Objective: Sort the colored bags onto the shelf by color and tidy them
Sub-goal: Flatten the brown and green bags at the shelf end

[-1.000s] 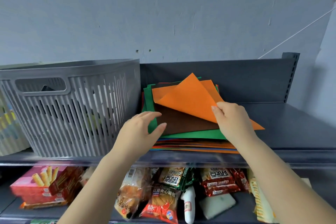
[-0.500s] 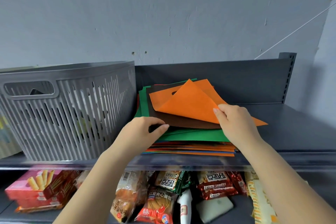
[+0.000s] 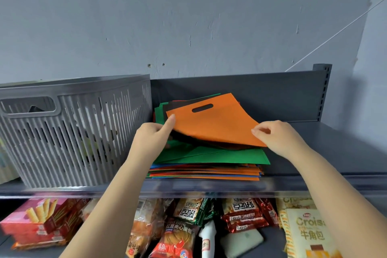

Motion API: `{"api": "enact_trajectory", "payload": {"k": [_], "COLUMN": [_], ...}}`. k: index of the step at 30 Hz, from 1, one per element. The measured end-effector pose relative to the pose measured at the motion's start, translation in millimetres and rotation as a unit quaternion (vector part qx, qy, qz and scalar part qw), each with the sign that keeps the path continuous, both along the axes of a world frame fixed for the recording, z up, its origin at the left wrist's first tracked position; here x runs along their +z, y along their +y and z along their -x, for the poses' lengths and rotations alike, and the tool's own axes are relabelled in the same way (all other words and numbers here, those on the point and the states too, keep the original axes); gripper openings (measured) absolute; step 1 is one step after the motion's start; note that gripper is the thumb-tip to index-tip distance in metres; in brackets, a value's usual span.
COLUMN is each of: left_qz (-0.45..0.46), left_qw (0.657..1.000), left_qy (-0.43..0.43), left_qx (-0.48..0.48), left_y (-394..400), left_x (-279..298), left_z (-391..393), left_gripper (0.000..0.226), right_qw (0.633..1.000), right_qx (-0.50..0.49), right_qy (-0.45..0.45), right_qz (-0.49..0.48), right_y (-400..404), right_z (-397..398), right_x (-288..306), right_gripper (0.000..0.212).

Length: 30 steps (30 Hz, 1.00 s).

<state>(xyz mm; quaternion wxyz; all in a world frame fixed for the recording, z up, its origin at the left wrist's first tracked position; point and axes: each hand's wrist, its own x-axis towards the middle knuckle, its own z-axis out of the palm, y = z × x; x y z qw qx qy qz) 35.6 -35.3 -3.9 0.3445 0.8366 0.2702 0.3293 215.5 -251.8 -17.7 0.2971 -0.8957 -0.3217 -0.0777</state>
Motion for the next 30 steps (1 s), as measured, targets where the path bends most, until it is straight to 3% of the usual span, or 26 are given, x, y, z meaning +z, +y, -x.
{"api": "enact_trajectory", "payload": {"k": [3,5,8,10,14,19,24,30], "left_qz": [0.056,0.026,-0.019,-0.064,-0.17,-0.178,-0.166,-0.243], "left_qw": [0.998,0.997,0.992,0.991,0.978,0.972,0.973,0.953], "left_qy": [0.027,0.073,0.111,0.099,0.084,0.081,0.009,-0.146], "left_qx": [0.008,0.027,0.05,0.059,0.088,0.134,0.16,0.105], "left_y": [3,4,3,-2,-5,3,6,4], "left_x": [4,3,-2,-3,-9,-17,-23,-31], "left_z": [-4,-7,-10,-9,-5,1,15,32], "left_gripper": [0.046,0.03,0.053,0.055,0.047,0.04,0.036,0.029], "right_qw": [0.999,0.997,0.993,0.991,0.989,0.979,0.908,0.814], "right_qx": [-0.038,-0.054,-0.072,-0.087,-0.087,-0.053,-0.027,-0.026], "right_qy": [0.026,0.051,0.088,0.098,0.111,0.102,0.187,0.257], "right_qz": [0.027,0.02,-0.026,-0.039,-0.048,-0.168,-0.373,-0.52], "right_y": [-3,-2,0,-1,-8,-15,-25,-27], "right_z": [-14,-18,-19,-21,-27,-21,-3,33], "right_x": [-4,-4,-3,-2,0,-2,-19,-34], "right_gripper": [0.043,0.053,0.067,0.07,0.039,0.016,0.019,0.02]}}
